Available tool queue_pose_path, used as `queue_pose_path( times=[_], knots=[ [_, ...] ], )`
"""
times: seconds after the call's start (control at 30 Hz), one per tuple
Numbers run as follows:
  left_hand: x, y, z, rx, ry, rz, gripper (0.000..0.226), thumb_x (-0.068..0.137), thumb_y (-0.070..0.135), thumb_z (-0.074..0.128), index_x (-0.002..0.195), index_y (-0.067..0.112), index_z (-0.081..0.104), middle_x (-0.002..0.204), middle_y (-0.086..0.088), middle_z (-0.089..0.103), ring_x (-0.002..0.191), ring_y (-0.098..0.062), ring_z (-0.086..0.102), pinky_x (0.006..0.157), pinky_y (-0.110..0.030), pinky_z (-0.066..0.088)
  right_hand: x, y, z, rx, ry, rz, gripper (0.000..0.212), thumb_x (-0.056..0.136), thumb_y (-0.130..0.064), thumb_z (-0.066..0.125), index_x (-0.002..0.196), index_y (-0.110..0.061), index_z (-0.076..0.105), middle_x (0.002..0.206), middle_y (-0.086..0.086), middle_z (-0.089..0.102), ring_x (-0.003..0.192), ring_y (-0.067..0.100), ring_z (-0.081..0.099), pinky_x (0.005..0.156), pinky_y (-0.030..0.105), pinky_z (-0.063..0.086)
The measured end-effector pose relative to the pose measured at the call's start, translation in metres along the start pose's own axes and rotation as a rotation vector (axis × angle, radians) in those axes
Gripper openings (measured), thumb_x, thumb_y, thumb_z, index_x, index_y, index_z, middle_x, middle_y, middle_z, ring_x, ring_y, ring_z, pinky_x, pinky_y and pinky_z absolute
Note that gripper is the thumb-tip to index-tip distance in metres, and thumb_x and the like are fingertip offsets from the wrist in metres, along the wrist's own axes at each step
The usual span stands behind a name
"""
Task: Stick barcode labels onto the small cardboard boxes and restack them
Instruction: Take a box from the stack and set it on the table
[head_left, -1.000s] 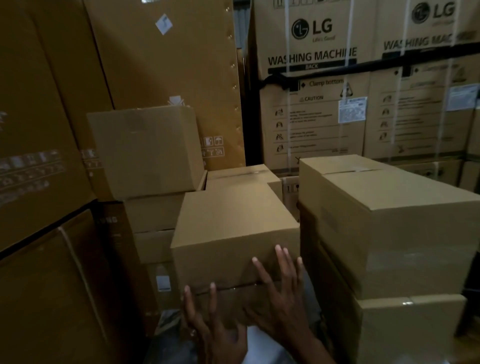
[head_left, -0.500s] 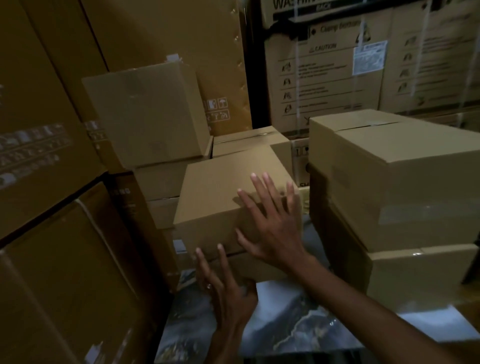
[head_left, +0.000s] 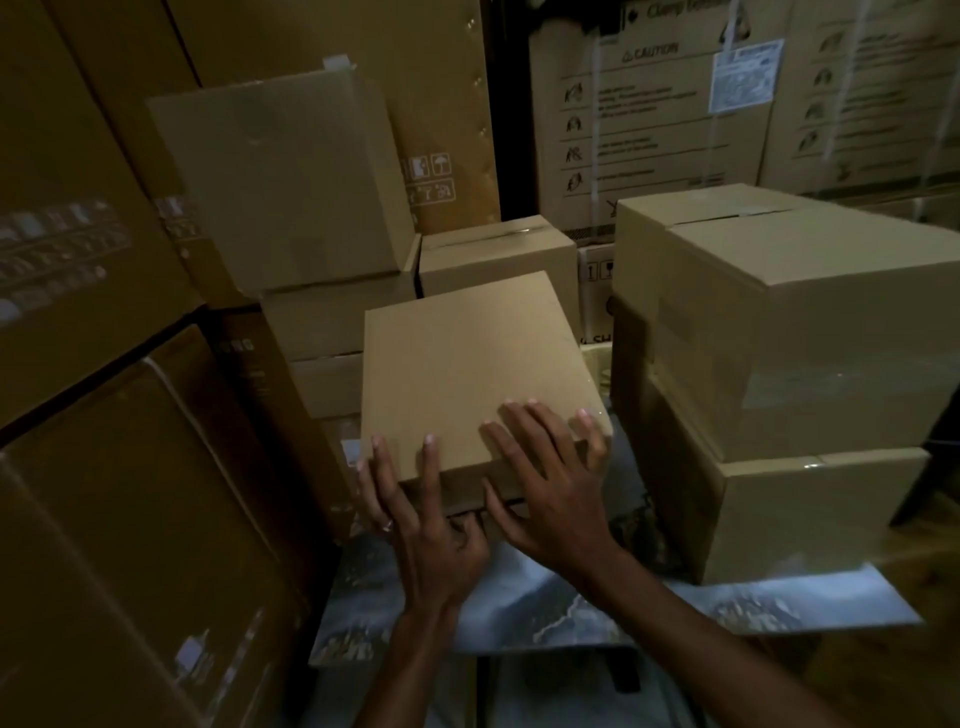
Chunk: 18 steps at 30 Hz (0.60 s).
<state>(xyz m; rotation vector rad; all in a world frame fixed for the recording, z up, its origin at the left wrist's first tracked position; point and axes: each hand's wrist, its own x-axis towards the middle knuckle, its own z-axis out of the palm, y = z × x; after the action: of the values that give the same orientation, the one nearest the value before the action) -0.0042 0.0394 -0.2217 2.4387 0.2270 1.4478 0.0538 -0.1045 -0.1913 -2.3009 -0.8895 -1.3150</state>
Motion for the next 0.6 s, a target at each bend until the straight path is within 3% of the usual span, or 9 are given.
queue_pose_path(
  times=[0.17, 0.23, 0.3, 0.43, 0.53, 0.6],
  knots=[
    [-0.037, -0.002, 0.000, 0.051, -0.090, -0.074, 0.085, 0.076, 0.038, 0.068, 0.155, 0.023, 0.038, 0.169, -0.017, 0.010, 0.154, -0.043, 0.008, 0.116, -0.064, 0.022, -0.027, -0.006, 0.000, 0.153, -0.073, 0.012, 0.056, 0.082, -0.046, 0.071, 0.129, -0.017, 0.064, 0.137, 0.013, 0.060, 0.127, 0.033, 0.056, 0.102, 0.052, 0.044],
    [-0.050, -0.002, -0.001, 0.049, -0.141, -0.106, 0.078, 0.083, 0.045, 0.061, 0.155, 0.026, 0.039, 0.169, -0.015, 0.009, 0.154, -0.043, 0.010, 0.115, -0.064, 0.020, -0.035, -0.007, -0.001, 0.169, -0.143, 0.011, 0.056, 0.081, -0.048, 0.072, 0.127, -0.018, 0.061, 0.136, 0.013, 0.060, 0.125, 0.034, 0.056, 0.100, 0.051, 0.046],
    [-0.063, -0.005, -0.002, 0.054, -0.198, -0.120, 0.070, 0.089, 0.054, 0.048, 0.154, 0.028, 0.041, 0.169, -0.017, 0.011, 0.154, -0.043, 0.011, 0.115, -0.063, 0.019, -0.041, -0.007, 0.001, 0.177, -0.219, -0.018, 0.061, 0.079, -0.051, 0.074, 0.127, -0.020, 0.054, 0.138, 0.013, 0.056, 0.127, 0.034, 0.053, 0.103, 0.051, 0.045],
    [-0.091, -0.012, -0.004, 0.051, -0.313, -0.159, 0.083, 0.077, 0.055, 0.055, 0.156, 0.034, 0.035, 0.170, -0.015, 0.010, 0.153, -0.043, 0.013, 0.111, -0.063, 0.023, -0.058, -0.004, 0.013, 0.158, -0.360, -0.098, 0.074, 0.076, -0.064, 0.070, 0.135, -0.023, 0.053, 0.150, 0.017, 0.043, 0.139, 0.036, 0.037, 0.113, 0.053, 0.030],
    [-0.110, -0.017, -0.001, 0.027, -0.360, -0.165, 0.093, 0.069, 0.041, 0.064, 0.156, 0.036, 0.032, 0.170, -0.015, 0.009, 0.153, -0.044, 0.012, 0.112, -0.065, 0.023, -0.079, -0.003, 0.027, 0.124, -0.413, -0.125, 0.078, 0.078, -0.071, 0.060, 0.140, -0.026, 0.051, 0.155, 0.019, 0.034, 0.145, 0.037, 0.026, 0.117, 0.050, 0.017],
    [-0.122, -0.020, 0.001, 0.011, -0.386, -0.159, 0.100, 0.062, 0.029, 0.072, 0.155, 0.033, 0.035, 0.169, -0.017, 0.010, 0.152, -0.046, 0.012, 0.114, -0.064, 0.023, -0.098, -0.005, 0.037, 0.127, -0.403, -0.121, 0.073, 0.079, -0.065, 0.056, 0.139, -0.024, 0.054, 0.154, 0.022, 0.035, 0.145, 0.039, 0.027, 0.117, 0.052, 0.019]
  ],
)
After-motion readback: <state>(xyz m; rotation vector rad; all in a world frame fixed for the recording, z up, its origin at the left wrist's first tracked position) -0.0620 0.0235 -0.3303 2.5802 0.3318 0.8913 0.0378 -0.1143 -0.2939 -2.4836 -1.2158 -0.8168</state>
